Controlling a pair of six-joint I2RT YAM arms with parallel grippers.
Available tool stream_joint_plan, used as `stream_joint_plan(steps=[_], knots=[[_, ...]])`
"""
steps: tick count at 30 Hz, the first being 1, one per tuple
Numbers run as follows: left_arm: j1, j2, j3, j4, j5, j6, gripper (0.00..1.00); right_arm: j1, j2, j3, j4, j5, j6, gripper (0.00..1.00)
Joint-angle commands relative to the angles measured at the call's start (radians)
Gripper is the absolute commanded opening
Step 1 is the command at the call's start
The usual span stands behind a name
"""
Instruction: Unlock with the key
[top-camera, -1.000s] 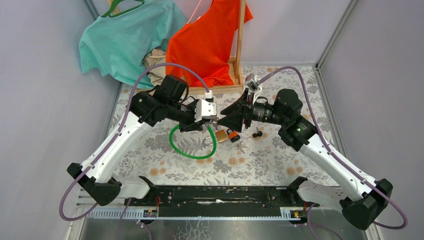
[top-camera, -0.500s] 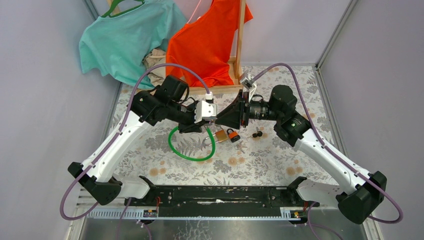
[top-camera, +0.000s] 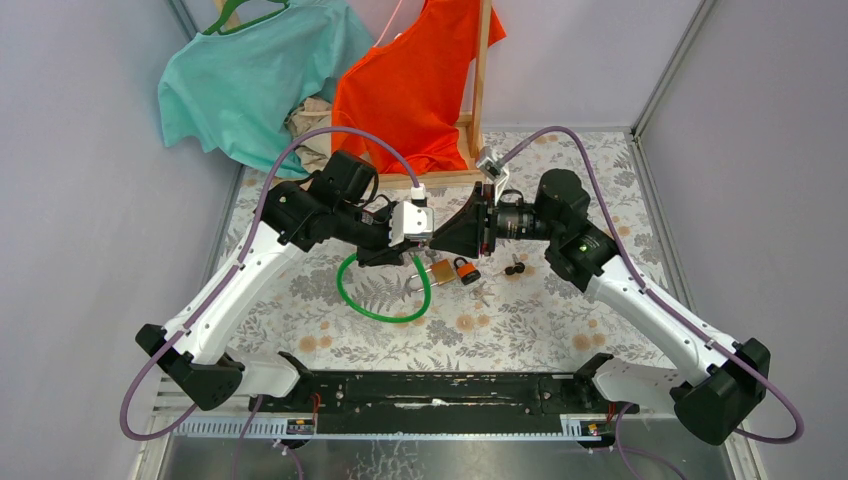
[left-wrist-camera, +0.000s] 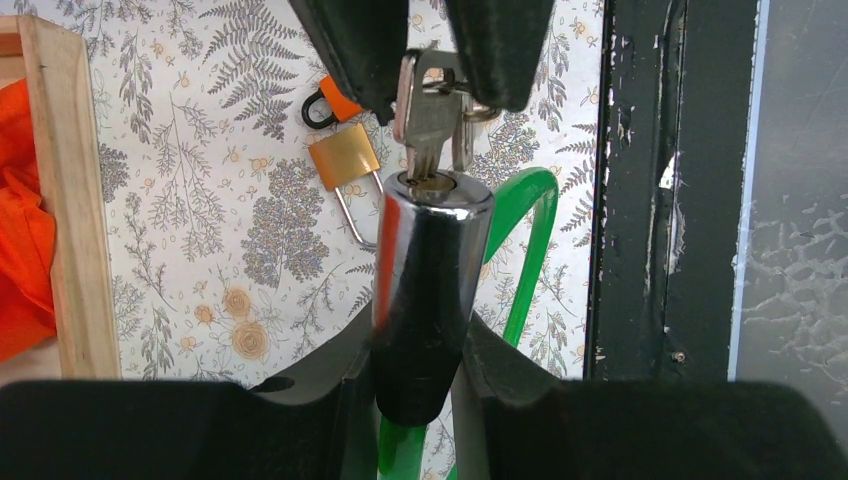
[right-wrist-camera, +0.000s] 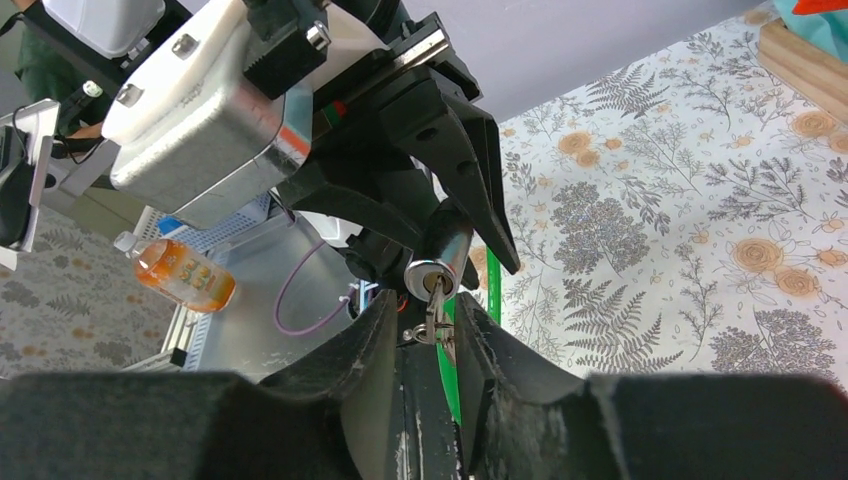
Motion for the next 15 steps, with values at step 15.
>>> stream_joint_plan(steps=[15], knots=[[-0.006,-0.042,0.009,0.102,-0.059,-0.006,0.00,0.054,0.039,0.022,0.020,0.032,-0.010,0.00]])
